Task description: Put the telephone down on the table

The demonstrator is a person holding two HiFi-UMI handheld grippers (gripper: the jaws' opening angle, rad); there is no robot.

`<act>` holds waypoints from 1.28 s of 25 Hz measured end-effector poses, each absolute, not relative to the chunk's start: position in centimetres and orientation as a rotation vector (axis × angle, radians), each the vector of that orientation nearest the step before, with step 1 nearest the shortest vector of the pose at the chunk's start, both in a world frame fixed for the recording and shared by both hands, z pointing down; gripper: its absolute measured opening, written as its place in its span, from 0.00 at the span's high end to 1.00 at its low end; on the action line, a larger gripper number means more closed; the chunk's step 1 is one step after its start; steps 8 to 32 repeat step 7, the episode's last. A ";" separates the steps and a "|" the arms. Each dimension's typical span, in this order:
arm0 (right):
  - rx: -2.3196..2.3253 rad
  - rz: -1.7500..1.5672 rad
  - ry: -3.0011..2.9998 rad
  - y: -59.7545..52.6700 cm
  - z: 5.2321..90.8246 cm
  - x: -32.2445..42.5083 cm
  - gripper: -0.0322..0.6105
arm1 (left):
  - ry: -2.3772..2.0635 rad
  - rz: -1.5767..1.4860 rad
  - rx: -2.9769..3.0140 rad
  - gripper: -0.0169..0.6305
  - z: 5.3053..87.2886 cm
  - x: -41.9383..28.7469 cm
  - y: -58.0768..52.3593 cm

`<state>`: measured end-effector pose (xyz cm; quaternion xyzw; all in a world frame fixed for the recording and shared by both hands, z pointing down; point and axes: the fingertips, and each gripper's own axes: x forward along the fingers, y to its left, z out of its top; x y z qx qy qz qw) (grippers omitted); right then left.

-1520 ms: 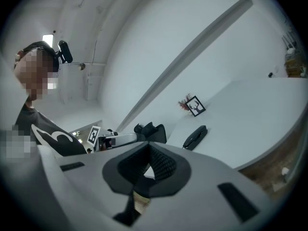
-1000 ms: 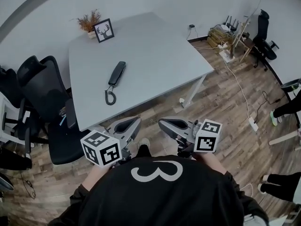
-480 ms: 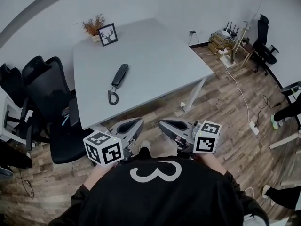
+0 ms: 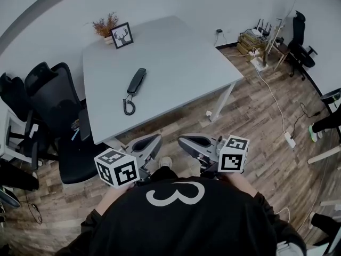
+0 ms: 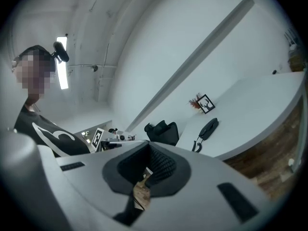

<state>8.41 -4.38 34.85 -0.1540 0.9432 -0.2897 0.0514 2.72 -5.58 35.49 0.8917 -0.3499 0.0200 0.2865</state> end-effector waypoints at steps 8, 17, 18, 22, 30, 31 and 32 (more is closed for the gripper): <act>-0.498 -0.888 2.874 -3.4 35.2 9.0 0.94 | -0.905 0.051 2.375 0.95 35.8 3.5 -5.3; -0.498 -0.888 2.874 -3.4 35.2 9.0 0.94 | -0.905 0.051 2.375 0.95 35.8 3.5 -5.3; -0.498 -0.888 2.874 -3.4 35.2 9.0 0.94 | -0.905 0.051 2.375 0.95 35.8 3.5 -5.3; -0.498 -0.888 2.874 -3.4 35.2 9.0 0.94 | -0.905 0.051 2.375 0.95 35.8 3.5 -5.3; -0.498 -0.888 2.874 -3.4 35.2 9.0 0.94 | -0.905 0.051 2.375 0.95 35.8 3.5 -5.3; -0.498 -0.888 2.874 -3.4 35.2 9.0 0.94 | -0.905 0.051 2.375 0.95 35.8 3.5 -5.3; -0.498 -0.888 2.874 -3.4 35.2 9.0 0.94 | -0.905 0.051 2.375 0.95 35.8 3.5 -5.3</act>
